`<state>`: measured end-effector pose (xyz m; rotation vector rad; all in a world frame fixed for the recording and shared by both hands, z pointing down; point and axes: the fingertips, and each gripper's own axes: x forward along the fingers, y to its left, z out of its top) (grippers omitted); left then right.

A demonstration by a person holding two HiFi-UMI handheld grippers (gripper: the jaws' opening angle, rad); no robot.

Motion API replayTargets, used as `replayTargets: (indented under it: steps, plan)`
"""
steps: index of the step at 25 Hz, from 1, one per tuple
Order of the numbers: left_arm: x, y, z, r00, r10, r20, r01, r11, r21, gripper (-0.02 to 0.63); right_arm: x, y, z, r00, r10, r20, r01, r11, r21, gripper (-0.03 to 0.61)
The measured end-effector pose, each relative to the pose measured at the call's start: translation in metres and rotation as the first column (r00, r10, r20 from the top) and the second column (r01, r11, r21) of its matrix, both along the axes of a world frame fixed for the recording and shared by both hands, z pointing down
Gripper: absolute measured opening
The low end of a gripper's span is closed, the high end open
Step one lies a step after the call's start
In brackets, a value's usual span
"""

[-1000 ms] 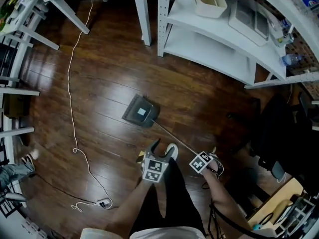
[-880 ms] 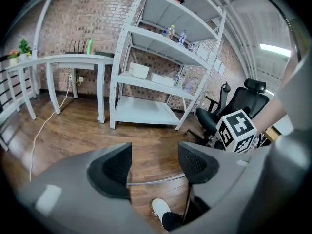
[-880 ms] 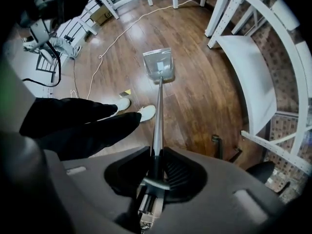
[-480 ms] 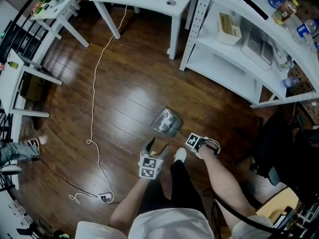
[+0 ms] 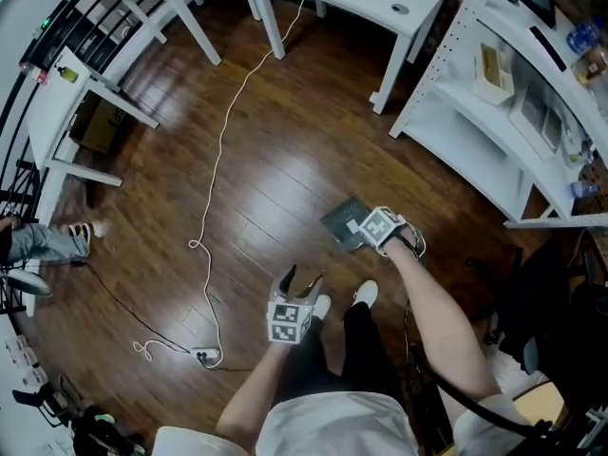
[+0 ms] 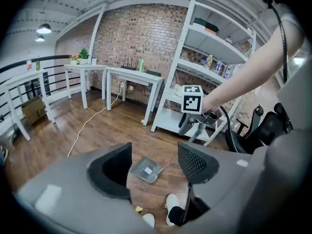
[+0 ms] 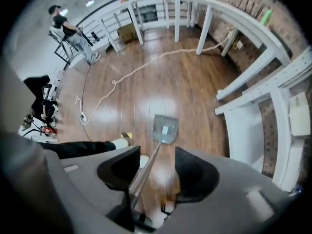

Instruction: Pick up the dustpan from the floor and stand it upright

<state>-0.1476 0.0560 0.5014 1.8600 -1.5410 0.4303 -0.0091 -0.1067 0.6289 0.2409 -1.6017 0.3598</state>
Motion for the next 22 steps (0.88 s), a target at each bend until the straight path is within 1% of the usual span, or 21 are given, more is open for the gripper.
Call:
replayTargets:
  steps: [2,4,5,6,7,9,10,11,13,15,16,17,19,20,21,22]
  plan:
    - [-0.009,0.007,-0.003,1.000,-0.013,-0.016,0.014,1.000,0.008,0.318,-0.035,-0.006,-0.029,0.991,-0.058,0.120,0.047,0.995,0.089,0.202]
    - [-0.014,0.010,-0.011,0.999,-0.016,-0.033,0.017,0.999,0.033,0.319,-0.057,-0.005,-0.059,0.973,-0.130,0.192,0.093,0.978,0.188,0.202]
    - [-0.015,0.011,-0.018,0.999,-0.015,-0.043,0.017,0.999,0.052,0.321,-0.065,-0.001,-0.075,0.961,-0.150,0.231,0.095,0.968,0.232,0.202]
    - [-0.017,0.011,-0.026,0.999,-0.013,-0.053,0.017,0.997,0.074,0.322,-0.073,0.004,-0.093,0.948,-0.155,0.277,0.078,0.959,0.271,0.202]
    - [-0.019,0.011,-0.036,0.998,-0.009,-0.058,0.015,0.995,0.097,0.325,-0.078,0.011,-0.114,0.933,-0.144,0.329,0.039,0.951,0.306,0.202]
    - [-0.025,0.013,-0.060,0.999,0.013,-0.049,-0.005,0.989,0.149,0.328,-0.082,0.030,-0.159,0.887,-0.079,0.455,-0.095,0.933,0.348,0.202]
    - [-0.026,0.016,-0.073,0.999,0.035,-0.032,-0.029,0.984,0.176,0.328,-0.081,0.042,-0.183,0.854,-0.036,0.519,-0.179,0.916,0.358,0.202]
    - [-0.026,0.018,-0.088,0.998,0.064,-0.012,-0.060,0.976,0.208,0.331,-0.076,0.055,-0.209,0.817,0.000,0.577,-0.260,0.892,0.369,0.202]
    - [-0.019,0.018,-0.123,0.992,0.121,0.027,-0.124,0.948,0.295,0.331,-0.061,0.084,-0.260,0.748,0.020,0.663,-0.389,0.823,0.415,0.202]
    - [-0.009,0.015,-0.161,0.985,0.156,0.069,-0.171,0.908,0.382,0.331,-0.041,0.113,-0.305,0.699,-0.003,0.716,-0.479,0.741,0.470,0.204]
    - [-0.004,0.015,-0.179,0.983,0.161,0.082,-0.181,0.890,0.419,0.331,-0.030,0.127,-0.323,0.676,-0.008,0.737,-0.522,0.701,0.487,0.214]
    - [0.001,0.016,-0.197,0.983,0.157,0.089,-0.181,0.873,0.453,0.331,-0.018,0.139,-0.341,0.651,-0.006,0.759,-0.569,0.659,0.492,0.251]
    - [0.010,0.022,-0.234,0.986,0.133,0.096,-0.164,0.841,0.515,0.331,0.008,0.159,-0.382,0.580,-0.006,0.814,-0.669,0.567,0.481,0.317]
    - [0.015,0.028,-0.251,0.988,0.121,0.092,-0.152,0.828,0.540,0.331,0.021,0.170,-0.404,0.541,-0.022,0.841,-0.714,0.516,0.473,0.334]
    - [0.022,0.037,-0.266,0.990,0.111,0.084,-0.139,0.817,0.560,0.330,0.033,0.181,-0.425,0.509,-0.050,0.859,-0.749,0.467,0.471,0.333]
    - [0.029,0.050,-0.280,0.992,0.102,0.075,-0.127,0.807,0.577,0.331,0.044,0.195,-0.444,0.490,-0.085,0.868,-0.770,0.425,0.477,0.333]
